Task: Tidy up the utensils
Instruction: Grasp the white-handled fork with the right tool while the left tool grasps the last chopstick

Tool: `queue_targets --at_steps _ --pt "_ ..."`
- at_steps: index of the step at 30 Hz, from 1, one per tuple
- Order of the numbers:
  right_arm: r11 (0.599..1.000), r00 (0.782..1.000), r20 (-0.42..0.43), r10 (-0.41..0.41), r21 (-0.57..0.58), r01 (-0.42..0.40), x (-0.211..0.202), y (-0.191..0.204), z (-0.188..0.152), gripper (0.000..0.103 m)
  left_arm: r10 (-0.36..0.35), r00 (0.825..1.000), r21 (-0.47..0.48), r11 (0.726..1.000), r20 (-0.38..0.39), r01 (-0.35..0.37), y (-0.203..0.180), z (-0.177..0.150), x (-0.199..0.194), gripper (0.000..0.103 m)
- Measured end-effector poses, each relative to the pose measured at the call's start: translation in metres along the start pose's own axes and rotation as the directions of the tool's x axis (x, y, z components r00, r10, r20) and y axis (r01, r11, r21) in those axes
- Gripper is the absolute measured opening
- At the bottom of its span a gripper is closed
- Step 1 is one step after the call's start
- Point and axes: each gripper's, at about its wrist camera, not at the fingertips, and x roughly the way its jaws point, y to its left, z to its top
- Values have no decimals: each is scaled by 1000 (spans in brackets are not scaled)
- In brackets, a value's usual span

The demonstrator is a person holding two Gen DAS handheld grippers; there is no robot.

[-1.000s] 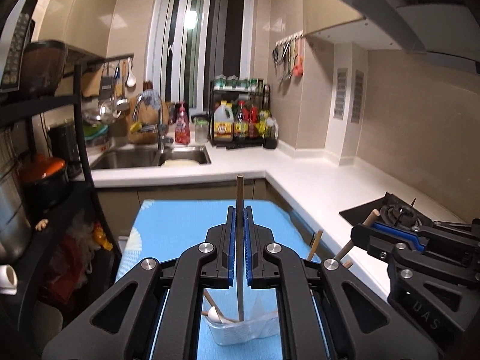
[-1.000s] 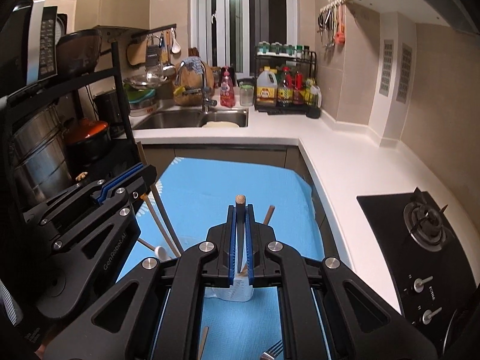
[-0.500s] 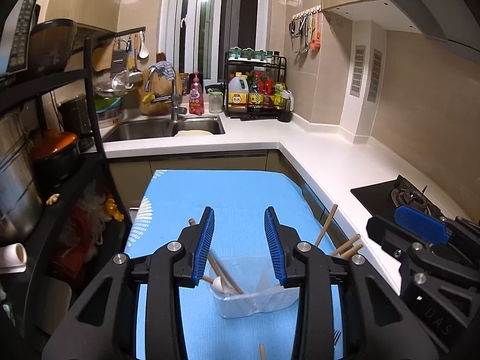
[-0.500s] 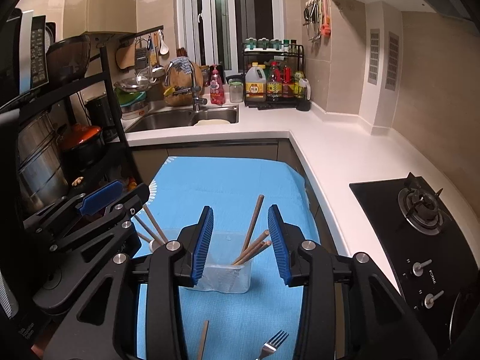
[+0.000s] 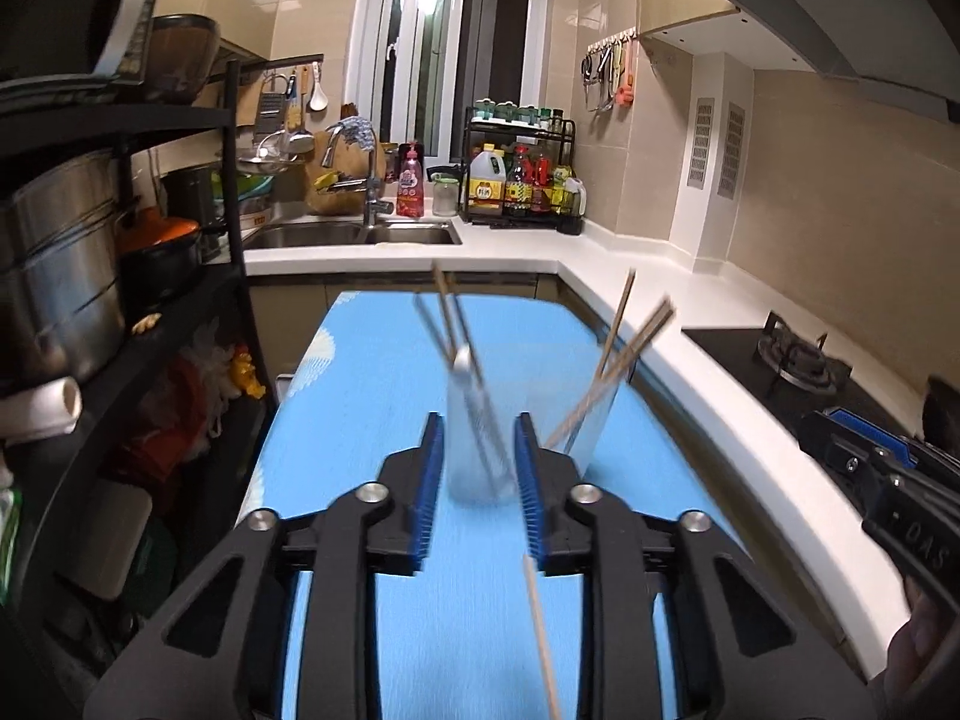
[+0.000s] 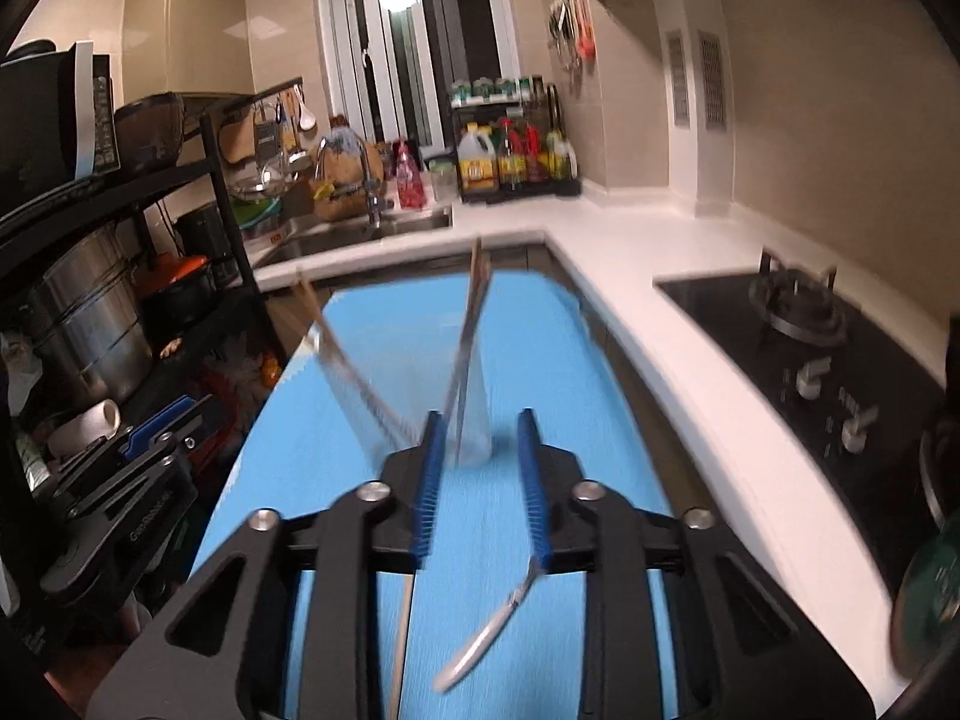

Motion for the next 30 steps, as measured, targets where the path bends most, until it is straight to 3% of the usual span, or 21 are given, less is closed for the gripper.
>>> queue_targets --at_steps 2,9,12,14,21,23,26,30 --pt "1000 999 -33 -16 20 17 7 -2 -33 17 6 1000 -2 1000 -22 -6 4 -32 -4 13" --pt "1000 985 -171 -18 -1 19 50 8 -109 19 18 989 -38 999 -145 -24 21 -117 -11 13" --pt "1000 978 -209 -24 9 27 65 5 -128 31 0 982 -41 999 -187 -8 23 -145 -13 13" --pt "999 972 -236 -12 34 21 74 3 -135 36 -25 977 -46 999 -210 16 22 -156 -13 13" --pt "999 959 -281 -38 -17 35 91 15 -144 37 -84 970 -29 996 -227 80 9 -171 -9 12" --pt "998 958 -280 -56 -28 50 89 14 -144 34 -102 969 -27 995 -227 99 4 -174 -9 12" --pt "997 957 -283 -70 -2 72 83 1 -144 20 -151 957 -49 988 -247 144 0 -180 -4 12" --pt "993 951 -293 -97 29 110 73 -15 -144 17 -175 946 -66 984 -275 163 -7 -186 4 13"
